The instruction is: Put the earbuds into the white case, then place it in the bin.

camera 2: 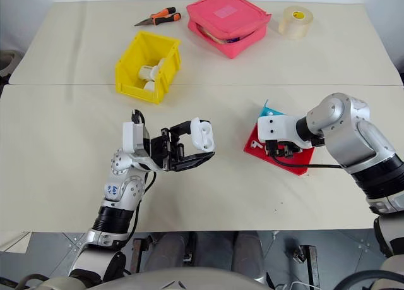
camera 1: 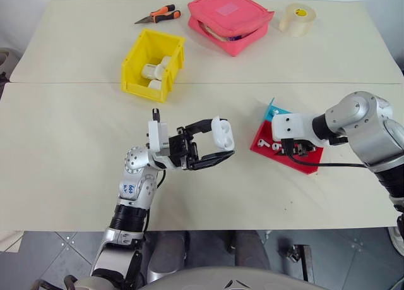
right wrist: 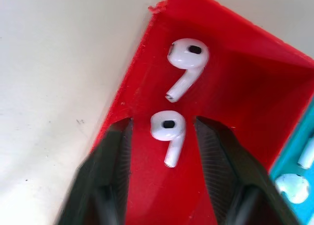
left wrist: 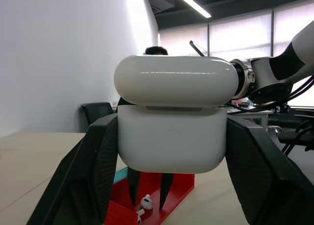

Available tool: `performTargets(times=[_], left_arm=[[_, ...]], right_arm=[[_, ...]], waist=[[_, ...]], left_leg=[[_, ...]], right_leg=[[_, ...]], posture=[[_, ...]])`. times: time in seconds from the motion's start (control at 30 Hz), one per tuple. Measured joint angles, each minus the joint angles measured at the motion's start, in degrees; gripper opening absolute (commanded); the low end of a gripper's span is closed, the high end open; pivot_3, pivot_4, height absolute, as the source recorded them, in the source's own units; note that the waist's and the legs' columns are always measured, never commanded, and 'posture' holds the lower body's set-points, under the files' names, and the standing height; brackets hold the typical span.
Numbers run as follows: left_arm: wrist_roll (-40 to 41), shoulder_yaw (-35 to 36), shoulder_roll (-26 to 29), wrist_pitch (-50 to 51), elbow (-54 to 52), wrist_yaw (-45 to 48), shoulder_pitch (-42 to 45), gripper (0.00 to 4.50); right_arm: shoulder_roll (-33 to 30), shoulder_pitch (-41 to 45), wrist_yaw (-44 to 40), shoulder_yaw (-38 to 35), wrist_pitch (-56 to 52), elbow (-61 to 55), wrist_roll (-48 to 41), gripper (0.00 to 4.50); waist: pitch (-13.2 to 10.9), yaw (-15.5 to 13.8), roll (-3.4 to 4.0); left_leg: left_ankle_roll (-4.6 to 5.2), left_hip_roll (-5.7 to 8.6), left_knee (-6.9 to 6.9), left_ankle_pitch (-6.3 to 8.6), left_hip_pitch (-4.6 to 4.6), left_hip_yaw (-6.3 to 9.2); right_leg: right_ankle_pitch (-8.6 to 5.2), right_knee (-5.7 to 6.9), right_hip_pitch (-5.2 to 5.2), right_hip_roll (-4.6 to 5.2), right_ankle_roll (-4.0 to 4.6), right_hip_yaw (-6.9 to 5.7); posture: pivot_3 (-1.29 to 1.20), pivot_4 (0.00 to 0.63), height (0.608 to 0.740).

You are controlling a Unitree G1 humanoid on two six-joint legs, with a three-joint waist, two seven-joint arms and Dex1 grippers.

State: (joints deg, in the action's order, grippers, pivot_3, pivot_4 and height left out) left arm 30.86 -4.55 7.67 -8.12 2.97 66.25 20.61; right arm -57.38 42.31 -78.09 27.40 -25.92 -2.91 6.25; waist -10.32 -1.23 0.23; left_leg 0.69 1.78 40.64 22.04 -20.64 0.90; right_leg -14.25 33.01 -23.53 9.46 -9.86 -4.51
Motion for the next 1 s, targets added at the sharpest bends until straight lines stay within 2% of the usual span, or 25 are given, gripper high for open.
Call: performTargets(times=[0.33, 0.43, 0.67, 0.83, 0.93, 1.0], left_arm=[[0.01, -0.01, 0.01, 0.04, -0.02, 0.02, -0.19, 2.81], [0.01, -0.01, 0.01, 0.05, -0.02, 0.05, -0.20, 2.81], [0.13, 0.03, 0.03, -0.10, 0.03, 0.92, -0.19, 2.81], [0.28, 0.08, 0.13, -0.04, 0.73, 2.51, 0.80, 2.81], [1.75, 0.47, -0.39, 1.39, 2.22, 2.79, 2.41, 2.81], [2.73, 0.93, -0.03, 2.80, 2.48, 3.32, 2.75, 2.81]], right_arm=[[0.13, -0.28, -0.20, -0.55, 0.84, 0.09, 1.64, 0.96], [0.13, -0.45, -0.33, -0.80, 0.85, 0.09, 1.68, 0.58], [0.14, -3.67, 1.36, -4.38, -1.19, -1.92, 0.79, 0.56], [0.37, -13.96, 3.81, -19.34, -3.62, -9.94, -9.17, 0.56], [6.41, -24.06, 6.32, -34.00, -3.27, -15.81, -19.38, 0.56], [11.05, -28.14, 8.24, -39.57, -3.72, -18.33, -25.15, 0.56]], waist=[[0.00, -0.08, 0.00], [0.00, -0.07, 0.00], [0.00, -0.11, 0.00], [0.00, -0.23, 0.00], [0.00, -0.58, -0.01], [0.00, -0.36, -0.01]], left_leg=[[0.00, 0.00, 0.04, 0.00, 0.00, 0.01], [0.00, 0.00, 0.04, 0.00, 0.00, 0.01], [-0.01, 0.00, 0.04, 0.00, -0.01, 0.01], [-0.01, 0.01, 0.08, 0.01, -0.08, 0.03], [-0.02, -0.02, 0.11, 0.01, -0.07, 0.10], [-0.02, 0.00, 0.21, 0.02, -0.08, 0.06]], right_leg=[[0.00, 0.02, 0.01, 0.00, 0.00, 0.00], [0.00, 0.02, 0.01, 0.00, 0.00, 0.00], [0.00, 0.03, 0.00, 0.00, 0.00, 0.00], [0.01, 0.00, 0.00, 0.00, -0.02, -0.07], [0.02, 0.02, 0.08, -0.01, -0.02, -0.15], [0.02, 0.08, 0.07, -0.01, -0.03, -0.10]], posture=[[0.00, 0.150, 0.740], [0.00, 0.150, 0.740], [0.00, 0.150, 0.740], [0.00, 0.150, 0.740], [0.00, 0.150, 0.740], [0.00, 0.150, 0.740]])
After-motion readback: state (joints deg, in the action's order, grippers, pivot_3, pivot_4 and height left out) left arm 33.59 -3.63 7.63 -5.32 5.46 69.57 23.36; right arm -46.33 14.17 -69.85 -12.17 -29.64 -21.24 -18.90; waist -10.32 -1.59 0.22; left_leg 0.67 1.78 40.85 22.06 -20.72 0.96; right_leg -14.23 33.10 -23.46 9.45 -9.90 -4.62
